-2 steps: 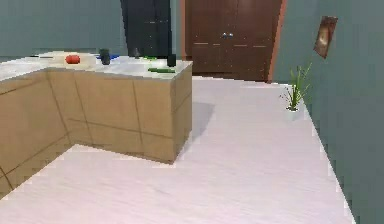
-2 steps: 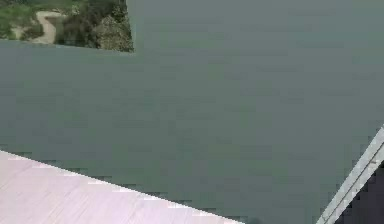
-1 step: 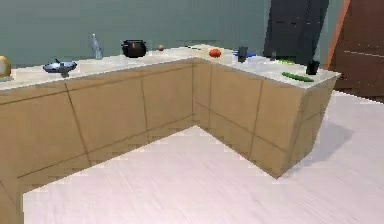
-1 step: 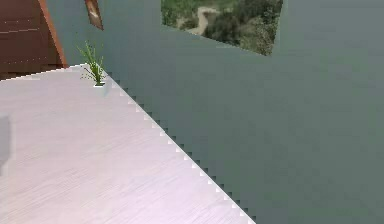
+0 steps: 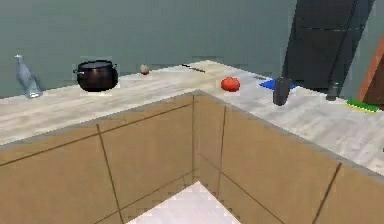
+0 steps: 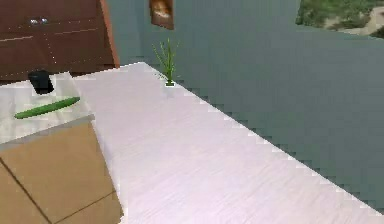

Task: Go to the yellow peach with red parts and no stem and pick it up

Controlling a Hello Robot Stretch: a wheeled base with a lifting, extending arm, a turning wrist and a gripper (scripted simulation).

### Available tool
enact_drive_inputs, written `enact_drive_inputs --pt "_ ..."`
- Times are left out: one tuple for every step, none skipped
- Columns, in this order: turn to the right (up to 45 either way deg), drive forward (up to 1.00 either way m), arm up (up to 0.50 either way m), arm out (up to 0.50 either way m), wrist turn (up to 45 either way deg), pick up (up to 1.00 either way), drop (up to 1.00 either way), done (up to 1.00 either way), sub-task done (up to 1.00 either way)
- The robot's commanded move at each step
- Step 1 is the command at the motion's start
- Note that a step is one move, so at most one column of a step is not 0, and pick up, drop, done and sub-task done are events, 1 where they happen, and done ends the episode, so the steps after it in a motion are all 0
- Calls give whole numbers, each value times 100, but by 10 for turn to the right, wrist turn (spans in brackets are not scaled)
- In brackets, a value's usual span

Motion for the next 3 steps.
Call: enact_drive_inputs --pt "0 50 0 0 0 0 0 0 0" --pt "-450 0 0 0 0 0 0 0 0" --pt "-450 0 0 0 0 0 0 0 0"
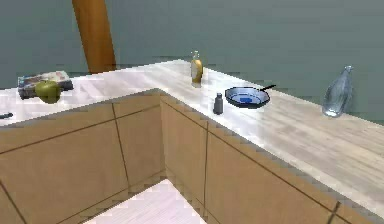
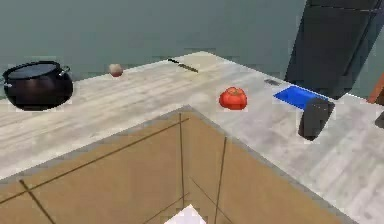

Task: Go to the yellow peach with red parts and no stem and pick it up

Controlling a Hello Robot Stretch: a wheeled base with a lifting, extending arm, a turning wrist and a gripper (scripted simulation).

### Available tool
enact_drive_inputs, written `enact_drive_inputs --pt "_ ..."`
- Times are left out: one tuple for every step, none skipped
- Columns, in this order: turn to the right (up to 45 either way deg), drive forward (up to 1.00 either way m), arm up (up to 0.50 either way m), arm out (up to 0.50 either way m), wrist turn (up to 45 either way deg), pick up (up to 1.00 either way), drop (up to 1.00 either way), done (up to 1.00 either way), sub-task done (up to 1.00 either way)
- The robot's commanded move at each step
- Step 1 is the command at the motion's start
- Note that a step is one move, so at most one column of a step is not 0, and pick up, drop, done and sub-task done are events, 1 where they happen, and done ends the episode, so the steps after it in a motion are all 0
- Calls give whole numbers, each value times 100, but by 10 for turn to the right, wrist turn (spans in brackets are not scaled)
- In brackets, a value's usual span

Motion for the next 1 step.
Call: enact_drive_inputs --pt "-180 0 0 0 0 0 0 0 0"
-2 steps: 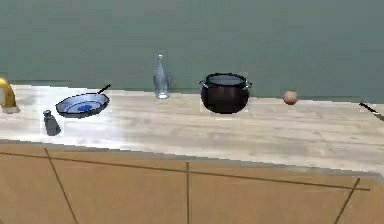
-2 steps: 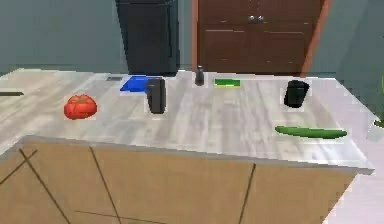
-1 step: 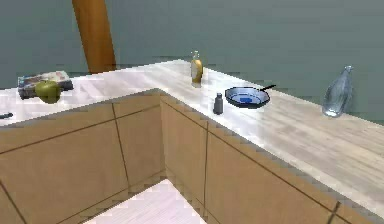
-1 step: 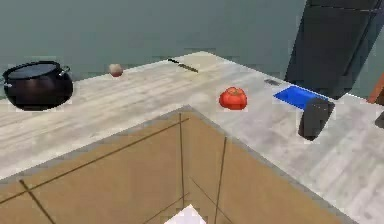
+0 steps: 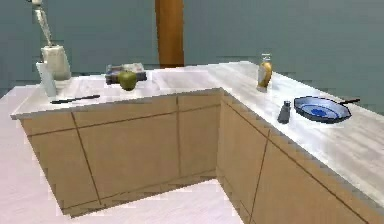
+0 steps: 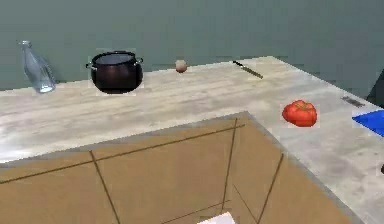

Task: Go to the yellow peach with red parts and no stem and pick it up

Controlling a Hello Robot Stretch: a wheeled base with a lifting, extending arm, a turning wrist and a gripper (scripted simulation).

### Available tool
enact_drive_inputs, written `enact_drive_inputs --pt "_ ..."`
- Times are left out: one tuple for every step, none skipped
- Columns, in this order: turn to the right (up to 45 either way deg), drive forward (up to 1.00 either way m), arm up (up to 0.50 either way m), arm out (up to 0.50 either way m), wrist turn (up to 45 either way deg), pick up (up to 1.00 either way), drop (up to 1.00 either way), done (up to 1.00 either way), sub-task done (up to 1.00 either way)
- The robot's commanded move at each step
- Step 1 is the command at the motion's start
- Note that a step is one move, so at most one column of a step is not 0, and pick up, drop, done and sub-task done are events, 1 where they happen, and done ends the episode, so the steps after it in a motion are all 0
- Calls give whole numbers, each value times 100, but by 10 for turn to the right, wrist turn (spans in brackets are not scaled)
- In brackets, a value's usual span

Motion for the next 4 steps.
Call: enact_drive_inputs --pt "-450 0 0 0 0 0 0 0 0" --pt "-450 0 0 0 0 0 0 0 0" --pt "-450 0 0 0 0 0 0 0 0" --pt "0 75 0 0 0 0 0 0 0"
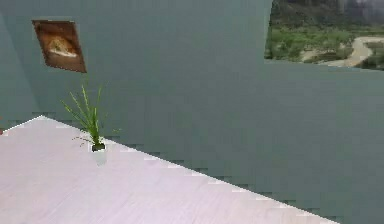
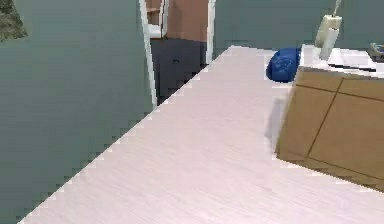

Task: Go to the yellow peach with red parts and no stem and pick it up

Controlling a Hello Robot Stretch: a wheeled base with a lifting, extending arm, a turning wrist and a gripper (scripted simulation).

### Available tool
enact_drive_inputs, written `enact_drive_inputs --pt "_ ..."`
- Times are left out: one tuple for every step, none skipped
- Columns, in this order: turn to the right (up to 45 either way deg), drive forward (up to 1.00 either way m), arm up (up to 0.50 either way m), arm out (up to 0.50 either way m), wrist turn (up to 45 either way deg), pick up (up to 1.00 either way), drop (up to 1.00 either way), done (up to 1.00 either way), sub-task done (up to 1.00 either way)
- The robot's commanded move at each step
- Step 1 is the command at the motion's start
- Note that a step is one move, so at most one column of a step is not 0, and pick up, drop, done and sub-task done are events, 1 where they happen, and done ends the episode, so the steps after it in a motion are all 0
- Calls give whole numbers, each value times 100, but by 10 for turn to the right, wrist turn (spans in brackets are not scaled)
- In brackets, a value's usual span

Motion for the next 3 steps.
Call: enact_drive_inputs --pt "-240 0 0 0 0 0 0 0 0" --pt "0 15 0 0 0 0 0 0 0" --pt "-360 0 0 0 0 0 0 0 0"
